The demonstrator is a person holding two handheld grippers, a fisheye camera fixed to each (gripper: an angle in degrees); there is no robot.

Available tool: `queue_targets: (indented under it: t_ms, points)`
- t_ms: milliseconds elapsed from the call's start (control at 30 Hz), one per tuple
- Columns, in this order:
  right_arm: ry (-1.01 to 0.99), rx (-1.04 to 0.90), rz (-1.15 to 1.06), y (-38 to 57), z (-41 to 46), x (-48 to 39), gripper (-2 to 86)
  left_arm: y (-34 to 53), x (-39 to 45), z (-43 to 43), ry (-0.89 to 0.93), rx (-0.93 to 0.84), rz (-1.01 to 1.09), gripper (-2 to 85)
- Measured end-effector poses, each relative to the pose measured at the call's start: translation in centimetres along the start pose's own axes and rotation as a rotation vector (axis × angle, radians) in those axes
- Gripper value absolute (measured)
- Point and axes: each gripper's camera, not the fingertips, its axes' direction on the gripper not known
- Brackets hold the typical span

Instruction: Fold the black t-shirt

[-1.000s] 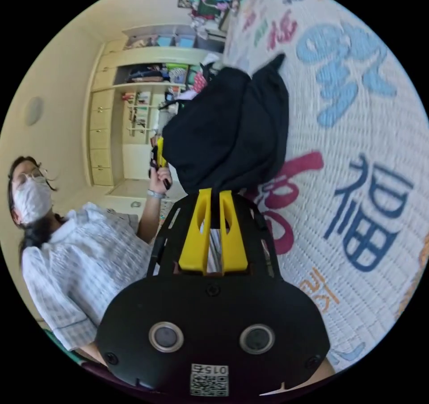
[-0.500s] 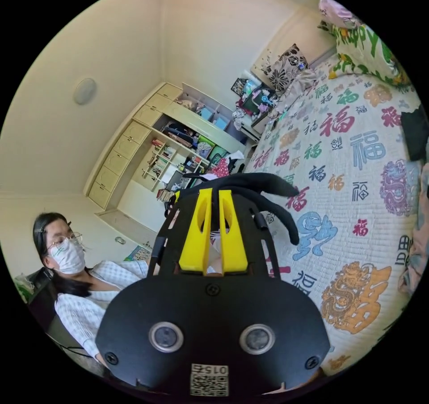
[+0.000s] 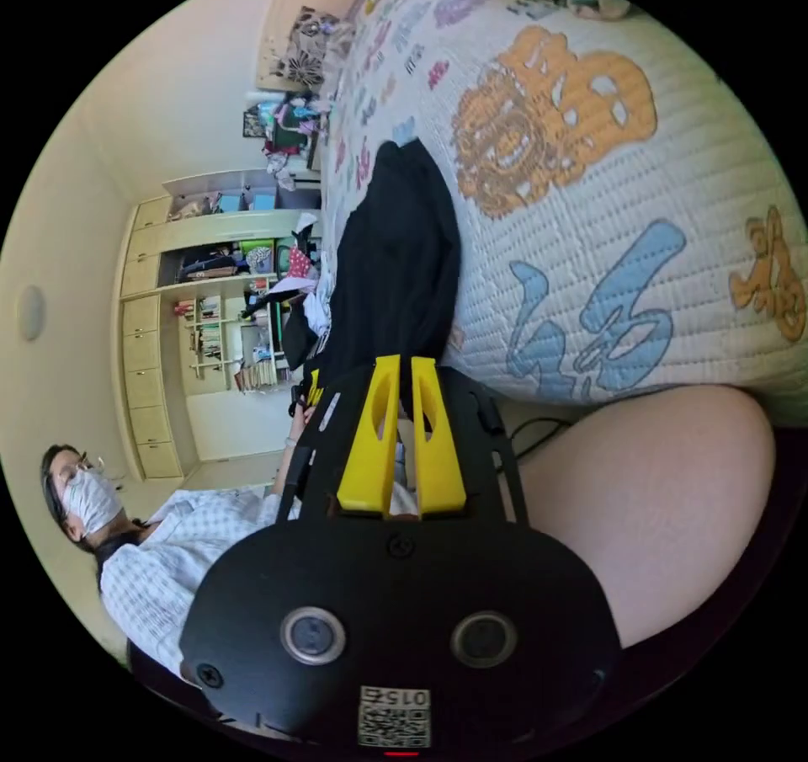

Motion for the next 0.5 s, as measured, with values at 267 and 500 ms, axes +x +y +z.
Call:
queue_targets:
  t_ms: [267,500]
  points:
    - [0.055,0.119,-0.346,-4.4,-1.7,-16.0,-0.1,-1.6,1.6,2.9,-0.043,0.000,0.033,1.5]
    - [-0.053,0.142,-0.705,-8.6,-1.0,-41.6,-0.3,-3.2,5.6,7.2,-0.072,-0.069,0.188,0.3]
